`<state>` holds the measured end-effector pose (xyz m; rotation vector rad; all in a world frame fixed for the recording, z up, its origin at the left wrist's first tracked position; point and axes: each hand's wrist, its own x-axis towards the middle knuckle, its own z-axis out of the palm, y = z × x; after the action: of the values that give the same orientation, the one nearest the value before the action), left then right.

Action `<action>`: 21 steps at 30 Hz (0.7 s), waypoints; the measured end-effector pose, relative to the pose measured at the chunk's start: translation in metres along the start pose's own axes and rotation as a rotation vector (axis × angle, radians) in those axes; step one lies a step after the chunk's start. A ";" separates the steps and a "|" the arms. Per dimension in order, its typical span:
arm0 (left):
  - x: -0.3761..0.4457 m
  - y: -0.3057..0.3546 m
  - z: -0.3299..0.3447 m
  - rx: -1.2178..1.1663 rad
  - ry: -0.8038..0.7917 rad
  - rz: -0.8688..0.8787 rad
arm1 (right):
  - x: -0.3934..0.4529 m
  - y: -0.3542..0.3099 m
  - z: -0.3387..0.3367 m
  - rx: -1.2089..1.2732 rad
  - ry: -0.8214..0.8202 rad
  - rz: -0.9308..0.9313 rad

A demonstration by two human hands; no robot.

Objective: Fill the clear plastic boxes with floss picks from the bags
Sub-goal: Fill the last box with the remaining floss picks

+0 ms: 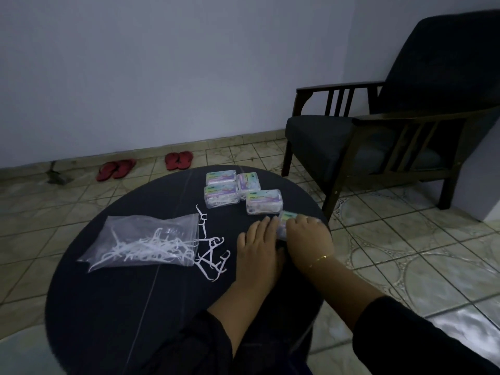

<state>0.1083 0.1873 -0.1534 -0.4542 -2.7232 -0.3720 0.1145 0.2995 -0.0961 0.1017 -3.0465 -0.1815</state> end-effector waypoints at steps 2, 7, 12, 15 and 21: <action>-0.014 0.001 -0.005 -0.045 -0.010 -0.006 | -0.013 -0.009 -0.002 0.028 -0.020 -0.088; -0.030 -0.002 -0.010 -0.167 -0.025 -0.091 | -0.029 -0.014 0.000 0.054 -0.007 -0.177; -0.032 -0.001 -0.014 -0.233 -0.060 -0.114 | -0.038 -0.016 0.010 0.005 0.046 -0.212; -0.031 -0.003 -0.015 -0.274 -0.073 -0.132 | -0.039 -0.016 0.012 -0.005 0.067 -0.224; -0.030 -0.004 -0.015 -0.299 -0.118 -0.203 | -0.037 -0.016 0.012 -0.058 0.072 -0.245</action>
<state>0.1384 0.1713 -0.1517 -0.2827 -2.8460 -0.8383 0.1512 0.2879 -0.1128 0.4666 -2.9461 -0.2759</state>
